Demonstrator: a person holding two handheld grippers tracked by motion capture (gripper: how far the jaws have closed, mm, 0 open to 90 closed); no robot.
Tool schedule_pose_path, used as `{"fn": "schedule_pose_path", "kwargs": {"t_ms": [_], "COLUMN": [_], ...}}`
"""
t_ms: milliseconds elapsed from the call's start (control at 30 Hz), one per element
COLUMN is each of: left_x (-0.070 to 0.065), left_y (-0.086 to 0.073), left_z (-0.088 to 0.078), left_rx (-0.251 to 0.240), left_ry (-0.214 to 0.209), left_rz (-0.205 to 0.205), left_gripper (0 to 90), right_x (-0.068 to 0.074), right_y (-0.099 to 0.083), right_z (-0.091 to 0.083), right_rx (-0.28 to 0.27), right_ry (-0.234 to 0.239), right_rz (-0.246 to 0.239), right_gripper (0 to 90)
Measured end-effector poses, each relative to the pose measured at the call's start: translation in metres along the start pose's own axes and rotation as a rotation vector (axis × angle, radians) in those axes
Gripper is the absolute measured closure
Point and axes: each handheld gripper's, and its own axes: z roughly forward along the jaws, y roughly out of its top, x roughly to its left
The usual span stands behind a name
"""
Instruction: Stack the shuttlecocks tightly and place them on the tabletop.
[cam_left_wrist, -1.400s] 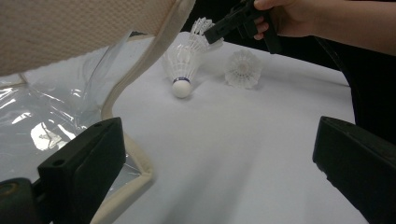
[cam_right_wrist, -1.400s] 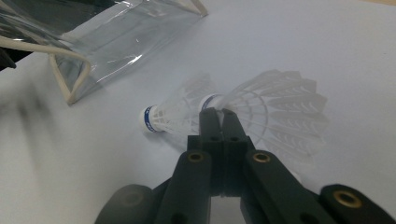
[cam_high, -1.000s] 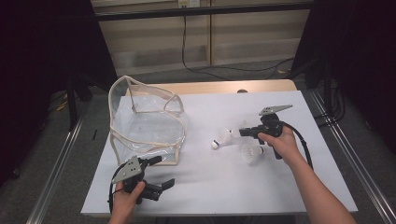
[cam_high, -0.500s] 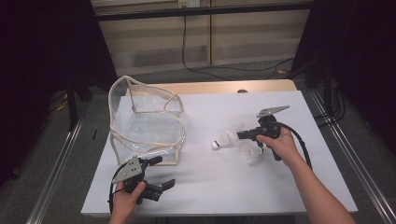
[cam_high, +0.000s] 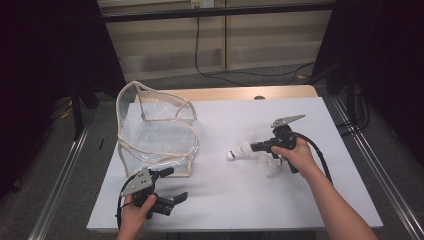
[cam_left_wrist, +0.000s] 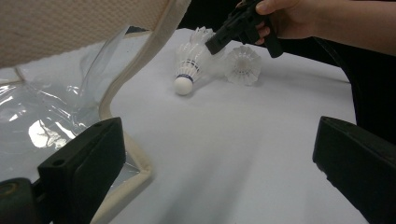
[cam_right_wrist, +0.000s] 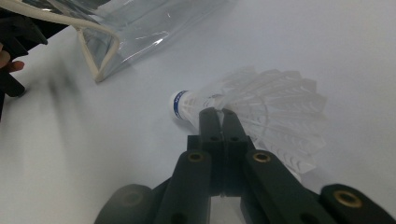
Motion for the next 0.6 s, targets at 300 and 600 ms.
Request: {"fn": "schedule_pose_path", "kwargs": {"t_ms": [300, 600], "left_x": [0.0, 0.0002], "left_y": [-0.0004, -0.0006], "left_z": [0.0009, 0.0014], "left_rx": [0.005, 0.008], "left_ry": [-0.003, -0.001], "left_rz": [0.0, 0.001], "left_gripper": [2.8, 2.8], "right_x": [-0.0012, -0.0014], "right_y": [-0.0009, -0.0008], "right_z": [0.0038, 0.0049], "right_rx": [0.008, -0.001], "right_ry": [0.008, 0.022], "right_rz": [-0.003, 0.001], "right_gripper": [90.0, 90.0]}}
